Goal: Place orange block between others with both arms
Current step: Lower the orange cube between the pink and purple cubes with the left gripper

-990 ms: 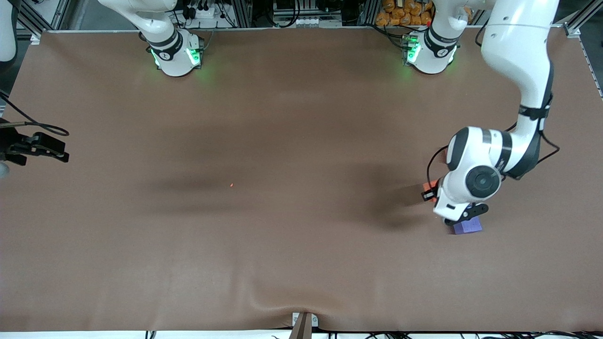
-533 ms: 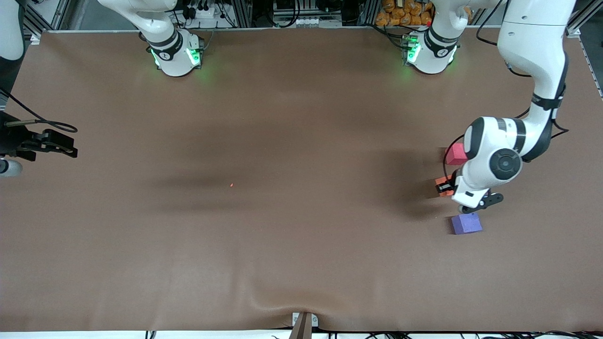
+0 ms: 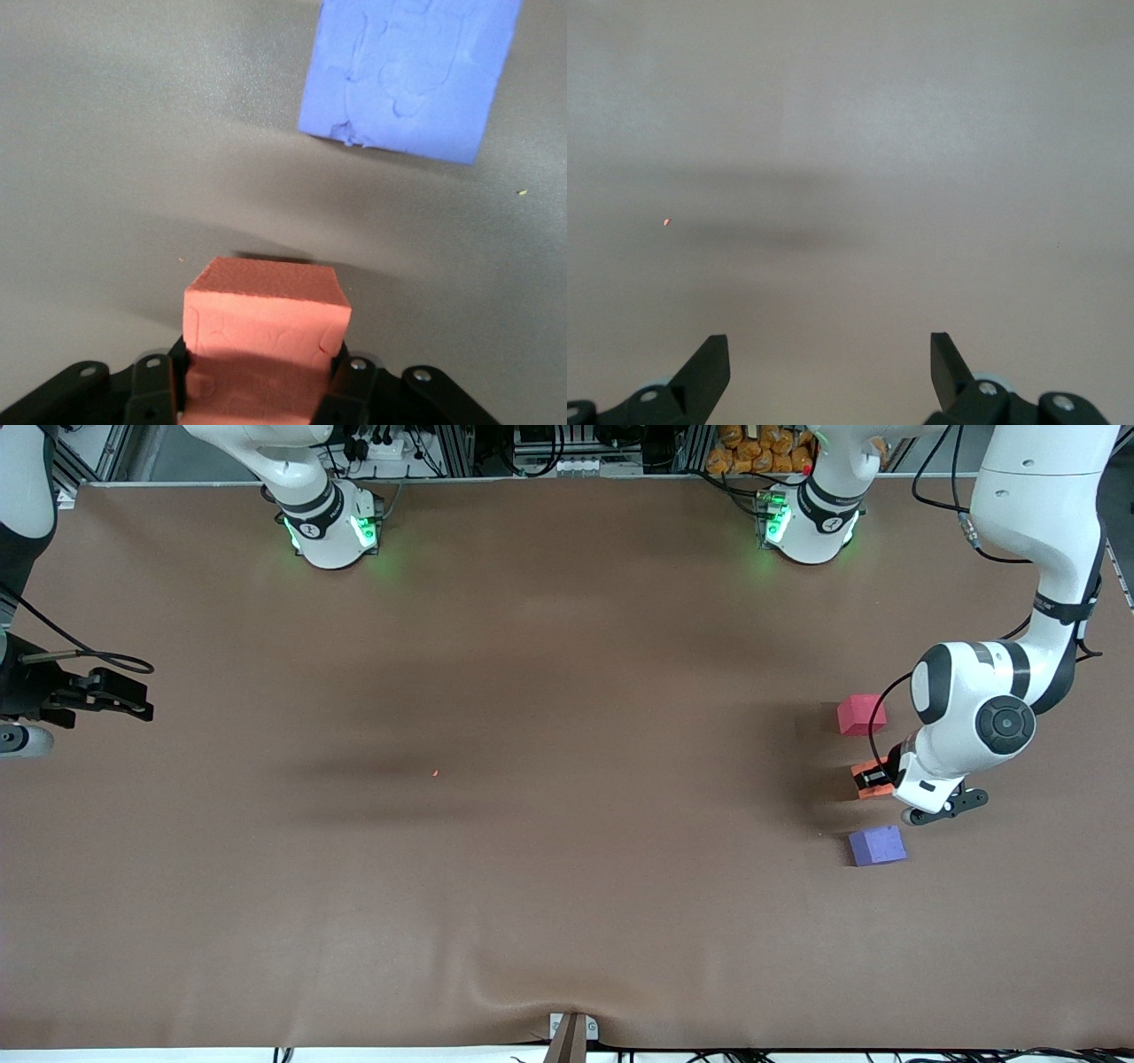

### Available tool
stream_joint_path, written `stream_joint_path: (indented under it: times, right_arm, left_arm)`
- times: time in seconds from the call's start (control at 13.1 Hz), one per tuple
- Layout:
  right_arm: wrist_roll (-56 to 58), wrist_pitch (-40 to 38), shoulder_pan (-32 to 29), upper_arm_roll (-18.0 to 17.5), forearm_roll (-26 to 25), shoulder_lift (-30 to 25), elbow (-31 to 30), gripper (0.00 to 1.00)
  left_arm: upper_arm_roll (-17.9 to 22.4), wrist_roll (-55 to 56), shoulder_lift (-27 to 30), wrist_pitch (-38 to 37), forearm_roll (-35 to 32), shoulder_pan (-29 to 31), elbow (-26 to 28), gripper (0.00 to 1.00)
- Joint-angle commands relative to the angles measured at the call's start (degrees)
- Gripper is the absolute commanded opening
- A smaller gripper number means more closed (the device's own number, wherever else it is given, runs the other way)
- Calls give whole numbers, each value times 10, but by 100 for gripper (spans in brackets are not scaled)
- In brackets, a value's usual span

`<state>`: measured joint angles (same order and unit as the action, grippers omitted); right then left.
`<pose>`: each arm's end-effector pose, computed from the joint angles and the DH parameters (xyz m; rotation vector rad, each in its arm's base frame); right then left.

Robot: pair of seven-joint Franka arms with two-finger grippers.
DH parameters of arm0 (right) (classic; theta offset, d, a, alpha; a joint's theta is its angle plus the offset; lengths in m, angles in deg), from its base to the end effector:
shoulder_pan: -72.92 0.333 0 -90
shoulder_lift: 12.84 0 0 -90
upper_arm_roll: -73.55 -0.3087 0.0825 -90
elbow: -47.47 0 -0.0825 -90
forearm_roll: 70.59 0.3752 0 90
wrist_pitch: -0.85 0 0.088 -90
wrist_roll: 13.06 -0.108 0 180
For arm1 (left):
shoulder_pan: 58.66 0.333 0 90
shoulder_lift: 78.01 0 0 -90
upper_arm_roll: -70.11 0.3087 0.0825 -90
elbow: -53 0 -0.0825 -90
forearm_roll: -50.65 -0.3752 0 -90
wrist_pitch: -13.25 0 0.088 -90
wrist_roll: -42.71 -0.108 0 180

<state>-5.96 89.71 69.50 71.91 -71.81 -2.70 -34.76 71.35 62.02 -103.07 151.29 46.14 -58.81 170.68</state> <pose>0.5946 -0.0223 0.5761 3.1253 0.1451 -0.0974 0.5771 0.0114 0.2143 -3.0349 -0.4489 0.1100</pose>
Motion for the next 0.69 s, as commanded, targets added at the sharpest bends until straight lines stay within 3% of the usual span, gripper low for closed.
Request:
stream_joint_path:
  times: [0.0,0.61]
  right_arm:
    - [-9,-3,-2,-1,-4,-7,-6,100]
    - [-6,1,-10,1,-4,3,-7,100]
  left_arm:
    - [-16,-8,10,21,-6,11,18,0]
    - [-24,-34,-10,55,-6,14,10,0]
